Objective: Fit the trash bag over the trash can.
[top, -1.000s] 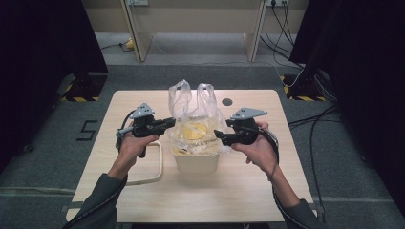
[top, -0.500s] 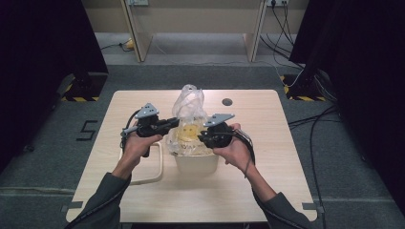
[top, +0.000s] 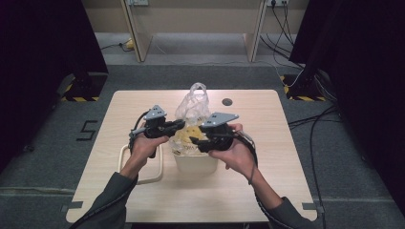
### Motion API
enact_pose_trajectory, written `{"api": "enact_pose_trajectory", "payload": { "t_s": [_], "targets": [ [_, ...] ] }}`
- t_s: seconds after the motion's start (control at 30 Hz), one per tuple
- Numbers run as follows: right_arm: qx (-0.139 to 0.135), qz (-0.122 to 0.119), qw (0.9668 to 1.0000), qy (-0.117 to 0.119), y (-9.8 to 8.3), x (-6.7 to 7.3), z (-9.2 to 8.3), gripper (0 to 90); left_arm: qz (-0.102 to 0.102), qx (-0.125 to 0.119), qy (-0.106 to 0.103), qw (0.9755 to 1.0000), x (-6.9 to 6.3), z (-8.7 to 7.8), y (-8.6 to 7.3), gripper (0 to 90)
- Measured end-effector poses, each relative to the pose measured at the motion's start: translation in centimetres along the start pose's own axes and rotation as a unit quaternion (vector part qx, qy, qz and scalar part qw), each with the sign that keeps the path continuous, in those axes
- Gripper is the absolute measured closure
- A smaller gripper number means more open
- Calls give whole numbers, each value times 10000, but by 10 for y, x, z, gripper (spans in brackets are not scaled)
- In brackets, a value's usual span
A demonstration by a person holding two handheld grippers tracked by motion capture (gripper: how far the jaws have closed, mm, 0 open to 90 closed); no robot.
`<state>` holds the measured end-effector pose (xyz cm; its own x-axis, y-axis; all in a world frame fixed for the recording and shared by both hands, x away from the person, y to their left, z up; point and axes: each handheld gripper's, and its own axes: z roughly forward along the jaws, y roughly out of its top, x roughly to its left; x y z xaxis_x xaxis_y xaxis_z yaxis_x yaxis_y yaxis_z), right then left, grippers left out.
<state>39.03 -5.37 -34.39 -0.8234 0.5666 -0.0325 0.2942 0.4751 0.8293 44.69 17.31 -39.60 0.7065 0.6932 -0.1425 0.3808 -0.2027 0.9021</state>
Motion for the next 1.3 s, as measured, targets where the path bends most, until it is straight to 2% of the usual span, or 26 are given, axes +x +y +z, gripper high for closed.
{"api": "enact_pose_trajectory", "payload": {
  "t_s": [0.13, 0.27, 0.3, 0.37, 0.4, 0.43, 0.53, 0.57, 0.67, 0.7, 0.77, 0.8, 0.9, 0.97, 1.03, 1.07, 1.13, 1.2, 1.3],
  "targets": [
    [51, -18, 9989, 474, 1, 22, 19, 532, -1, 3, 0, 10000, 1, -3, 2, 835],
    [274, -1, 9980, 566, -4, 24, 42, 626, -32, -18, -31, 10000, 3, -6, 3, 826],
    [387, 26, 9979, 521, -5, 23, 47, 636, -52, -35, -43, 10000, 3, -7, 4, 821],
    [580, -84, 9978, 310, -7, 20, 53, 648, -55, -67, -75, 9999, 4, -9, 4, 801],
    [703, -184, 9973, 75, -8, 18, 55, 648, -72, -76, -92, 9999, 4, -10, 5, 785],
    [771, -235, 9967, -37, -9, 17, 55, 648, -73, -72, -102, 9999, 4, -10, 5, 778],
    [902, -340, 9952, -175, -11, 18, 50, 596, -3, -13, -139, 9999, 0, -8, 3, 776],
    [830, -304, 9960, -152, -11, 17, 48, 552, 47, 16, -127, 9999, -1, -7, 2, 787],
    [446, -67, 9990, -51, -8, 9, 29, 532, 77, 59, -147, 9998, -3, -5, -1, 797],
    [293, -38, 9995, -134, -7, 3, 17, 532, 60, 73, -147, 9998, -3, -4, -3, 797],
    [151, 49, 9994, -306, -7, -8, 0, 532, 23, 122, -158, 9998, -3, -3, -6, 796],
    [56, 157, 9989, -448, -9, -18, -11, 531, 6, 136, -168, 9998, -4, -2, -8, 797],
    [-25, 467, 9960, -757, -16, -42, -25, 506, 4, 236, -214, 9995, -7, 2, -15, 791],
    [-44, 600, 9942, -888, -20, -54, -27, 482, -19, 227, -231, 9995, -8, 0, -16, 758],
    [-113, 722, 9934, -885, -22, -60, -25, 468, -27, 181, -167, 9997, -8, -4, -15, 650],
    [-131, 737, 9933, -882, -22, -62, -24, 459, 12, 155, -101, 9998, -7, -8, -12, 628],
    [-219, 745, 9925, -940, -20, -66, -20, 451, 3, 37, -32, 10000, -7, -16, -8, 548],
    [-368, 881, 9910, -934, -15, -70, -16, 444, 29, -97, 10, 9999, -7, -24, -2, 480],
    [-429, 952, 9894, -1007, -9, -77, -13, 444, 158, -319, 34, 9994, -12, -34, 8, 434]
  ]
}}
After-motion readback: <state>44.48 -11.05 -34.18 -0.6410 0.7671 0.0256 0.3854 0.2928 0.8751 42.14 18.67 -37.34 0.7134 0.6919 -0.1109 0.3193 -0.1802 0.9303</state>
